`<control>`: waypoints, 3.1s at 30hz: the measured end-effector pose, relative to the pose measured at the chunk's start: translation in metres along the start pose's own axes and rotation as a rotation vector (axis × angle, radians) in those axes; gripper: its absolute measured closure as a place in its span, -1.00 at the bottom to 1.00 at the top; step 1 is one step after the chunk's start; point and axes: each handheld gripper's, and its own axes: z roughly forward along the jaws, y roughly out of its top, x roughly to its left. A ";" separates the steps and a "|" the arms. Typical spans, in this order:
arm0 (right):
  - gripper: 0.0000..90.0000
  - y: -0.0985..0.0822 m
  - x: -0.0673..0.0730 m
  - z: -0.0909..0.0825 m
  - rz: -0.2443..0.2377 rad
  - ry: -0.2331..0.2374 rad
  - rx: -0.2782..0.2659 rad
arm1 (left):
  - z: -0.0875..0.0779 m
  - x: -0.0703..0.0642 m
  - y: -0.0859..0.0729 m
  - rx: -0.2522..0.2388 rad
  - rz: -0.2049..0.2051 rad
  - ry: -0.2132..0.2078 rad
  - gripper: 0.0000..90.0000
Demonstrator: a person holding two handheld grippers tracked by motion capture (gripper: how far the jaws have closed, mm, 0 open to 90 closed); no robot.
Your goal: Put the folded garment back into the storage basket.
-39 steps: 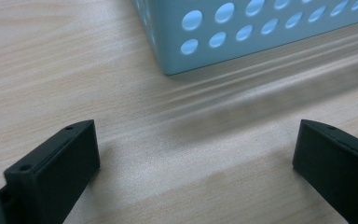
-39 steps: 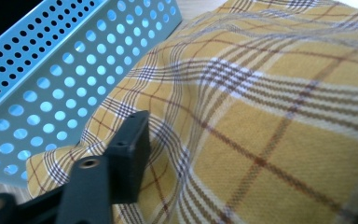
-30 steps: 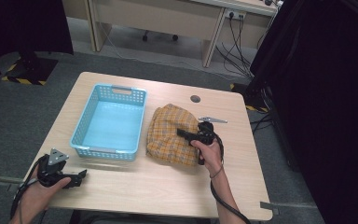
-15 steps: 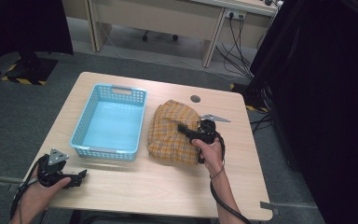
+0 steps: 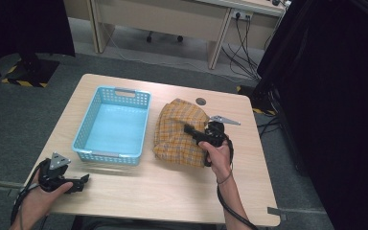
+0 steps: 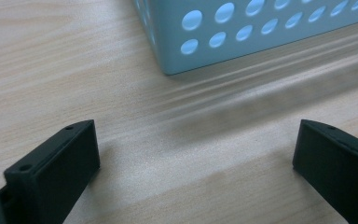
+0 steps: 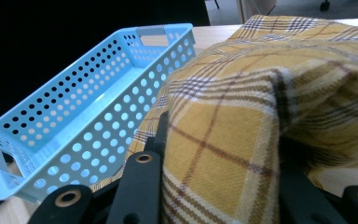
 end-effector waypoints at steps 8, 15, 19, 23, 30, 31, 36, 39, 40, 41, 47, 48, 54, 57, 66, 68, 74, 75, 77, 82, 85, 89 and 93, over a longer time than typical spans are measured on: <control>0.58 0.003 0.003 -0.003 0.002 0.008 -0.016 | 0.000 0.000 0.000 0.000 0.000 0.000 -1.00; 0.58 0.006 0.006 -0.005 -0.005 0.016 -0.024 | 0.000 0.000 0.000 0.000 0.000 0.000 -1.00; 0.58 0.008 0.008 -0.006 -0.002 0.022 -0.034 | 0.000 0.000 0.000 0.000 0.000 0.000 -1.00; 0.58 0.010 0.008 -0.006 0.010 0.033 -0.035 | 0.000 0.000 0.000 -0.001 -0.001 0.000 -1.00; 0.58 0.018 0.010 -0.009 0.011 0.038 -0.039 | 0.000 0.000 0.000 -0.001 -0.001 0.000 -1.00; 0.58 0.019 0.010 -0.010 0.012 0.041 -0.042 | 0.000 0.000 0.000 -0.003 -0.003 0.000 -1.00; 0.58 0.026 0.014 -0.012 0.012 0.049 -0.049 | 0.000 0.000 0.000 -0.001 -0.003 -0.001 -1.00; 0.58 0.030 0.016 -0.013 0.009 0.053 -0.052 | 0.000 0.000 0.000 0.000 -0.004 -0.001 -1.00; 0.58 0.031 0.016 -0.013 0.010 0.055 -0.053 | 0.000 0.000 0.000 0.000 -0.003 -0.001 -1.00; 0.58 0.032 0.016 -0.012 0.012 0.059 -0.053 | 0.000 0.000 0.000 -0.001 -0.003 0.000 -1.00; 0.58 0.036 0.019 -0.014 0.017 0.074 -0.061 | 0.000 0.000 0.000 0.000 -0.003 -0.001 -1.00; 0.58 0.037 0.020 -0.014 0.016 0.075 -0.061 | 0.000 0.000 0.000 0.000 -0.003 -0.001 -1.00; 0.58 0.043 0.025 -0.014 0.014 0.087 -0.064 | 0.000 0.000 0.000 0.000 -0.003 -0.001 -1.00; 0.57 0.045 0.027 -0.013 0.013 0.092 -0.066 | 0.000 0.000 0.000 0.000 -0.003 -0.001 -1.00; 0.57 0.053 0.036 -0.005 0.016 0.117 -0.062 | 0.000 0.000 0.000 0.000 -0.004 -0.001 -1.00; 0.57 0.055 0.038 -0.003 0.019 0.123 -0.064 | 0.000 0.000 0.000 0.000 -0.003 -0.001 -1.00; 0.57 0.063 0.047 0.003 0.008 0.129 -0.067 | 0.000 0.000 0.000 0.000 -0.003 0.000 -1.00; 0.57 0.064 0.049 0.003 0.007 0.128 -0.066 | 0.000 0.000 0.000 0.000 -0.004 -0.001 -1.00; 0.57 0.066 0.050 0.004 0.006 0.128 -0.068 | 0.000 0.000 0.000 0.000 -0.004 0.000 -1.00; 0.57 0.070 0.053 0.005 0.011 0.144 -0.071 | 0.000 0.000 0.000 0.000 -0.003 -0.001 -1.00; 0.57 0.072 0.054 0.004 0.009 0.144 -0.071 | 0.000 0.000 0.000 0.000 -0.003 -0.001 -1.00; 0.57 0.075 0.054 0.002 0.006 0.138 -0.074 | 0.000 0.000 0.000 0.000 -0.004 0.000 -1.00; 0.57 0.077 0.055 0.002 0.012 0.144 -0.079 | 0.000 0.000 0.000 0.000 -0.003 -0.001 -1.00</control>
